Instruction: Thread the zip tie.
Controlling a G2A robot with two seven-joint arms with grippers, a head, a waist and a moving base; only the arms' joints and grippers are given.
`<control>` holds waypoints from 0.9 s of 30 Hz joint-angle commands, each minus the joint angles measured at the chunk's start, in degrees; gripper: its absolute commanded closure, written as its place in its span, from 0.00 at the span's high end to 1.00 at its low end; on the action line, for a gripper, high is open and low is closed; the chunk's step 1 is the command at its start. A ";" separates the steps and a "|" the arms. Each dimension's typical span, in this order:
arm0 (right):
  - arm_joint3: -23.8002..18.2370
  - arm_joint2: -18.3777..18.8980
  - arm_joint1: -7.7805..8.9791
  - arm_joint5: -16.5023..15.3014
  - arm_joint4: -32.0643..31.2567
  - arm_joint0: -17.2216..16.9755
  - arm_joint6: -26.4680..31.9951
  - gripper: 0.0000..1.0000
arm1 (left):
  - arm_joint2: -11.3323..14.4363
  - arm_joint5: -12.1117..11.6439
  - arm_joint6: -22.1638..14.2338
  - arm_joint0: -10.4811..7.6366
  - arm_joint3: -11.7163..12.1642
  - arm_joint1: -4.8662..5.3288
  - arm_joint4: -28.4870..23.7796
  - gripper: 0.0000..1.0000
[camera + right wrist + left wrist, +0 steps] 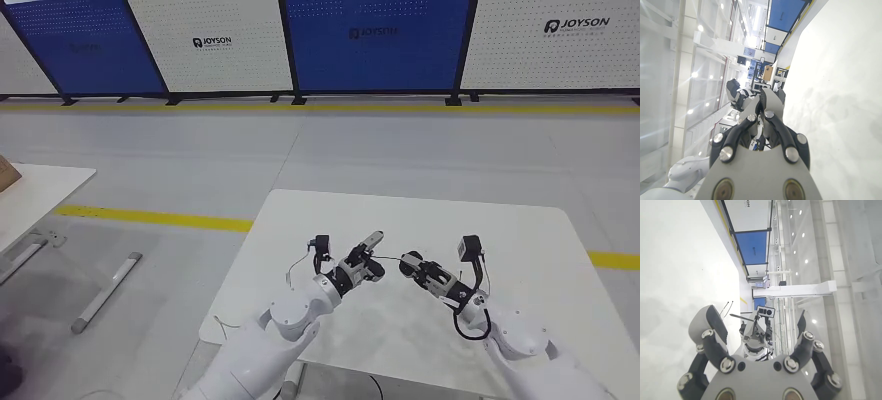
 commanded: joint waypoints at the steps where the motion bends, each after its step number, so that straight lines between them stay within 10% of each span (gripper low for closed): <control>1: 0.00 0.00 0.00 0.00 0.00 0.00 0.00 0.00 | -0.24 -0.09 -0.37 0.09 -0.01 0.02 -0.31 0.51; 12: 0.00 0.00 0.00 0.00 0.00 0.00 0.00 0.00 | 0.20 1.33 -1.84 -0.37 0.67 -0.10 -0.10 0.00; 27: 0.00 0.00 0.00 0.00 0.00 0.00 0.00 0.00 | 0.34 -0.59 -3.22 0.04 0.54 -0.07 2.02 0.00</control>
